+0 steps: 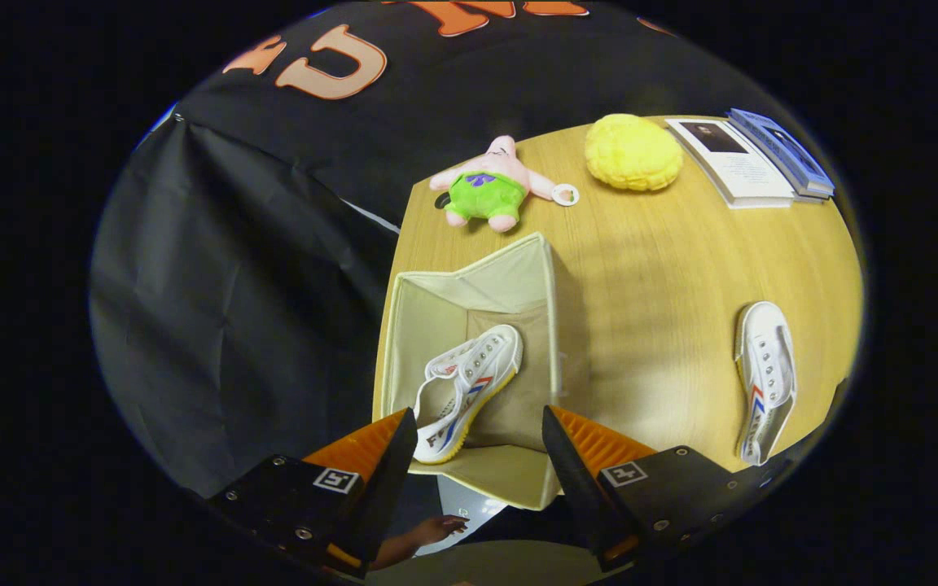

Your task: Open the storage box then place both shoes into the box .Put the left shoe in first, then the right shoe, with the right side of both shoes facing outward in a uniform manner.

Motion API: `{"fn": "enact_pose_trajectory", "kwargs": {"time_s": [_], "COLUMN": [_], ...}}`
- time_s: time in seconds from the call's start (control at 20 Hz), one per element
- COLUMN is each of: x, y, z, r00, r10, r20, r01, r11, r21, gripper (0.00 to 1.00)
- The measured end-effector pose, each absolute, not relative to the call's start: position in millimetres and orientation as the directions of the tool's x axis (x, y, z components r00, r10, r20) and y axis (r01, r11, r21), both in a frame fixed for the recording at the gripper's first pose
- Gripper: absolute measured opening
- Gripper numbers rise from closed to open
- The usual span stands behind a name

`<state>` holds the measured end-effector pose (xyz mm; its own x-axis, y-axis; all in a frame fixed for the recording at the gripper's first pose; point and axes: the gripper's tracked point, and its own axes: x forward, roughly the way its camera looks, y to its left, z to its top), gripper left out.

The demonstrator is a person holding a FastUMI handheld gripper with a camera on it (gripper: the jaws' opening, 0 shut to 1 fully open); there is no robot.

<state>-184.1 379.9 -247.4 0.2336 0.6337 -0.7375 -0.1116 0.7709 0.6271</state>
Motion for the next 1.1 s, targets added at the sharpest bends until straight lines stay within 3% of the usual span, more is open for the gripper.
{"fn": "enact_pose_trajectory", "kwargs": {"time_s": [0.45,0.95,1.1], "x": [-175.3,-227.8,-230.9], "y": [200.0,93.4,93.1], "z": [-325.2,-432.1,-453.6], "r00": [0.379,0.32,0.305], "r10": [0.414,0.221,0.215], "r20": [-0.828,-0.921,-0.928], "r01": [-0.014,-0.076,-0.114], "r11": [0.897,0.975,0.975], "r21": [0.442,0.208,0.188], "gripper": [0.96,0.96,0.91]}}
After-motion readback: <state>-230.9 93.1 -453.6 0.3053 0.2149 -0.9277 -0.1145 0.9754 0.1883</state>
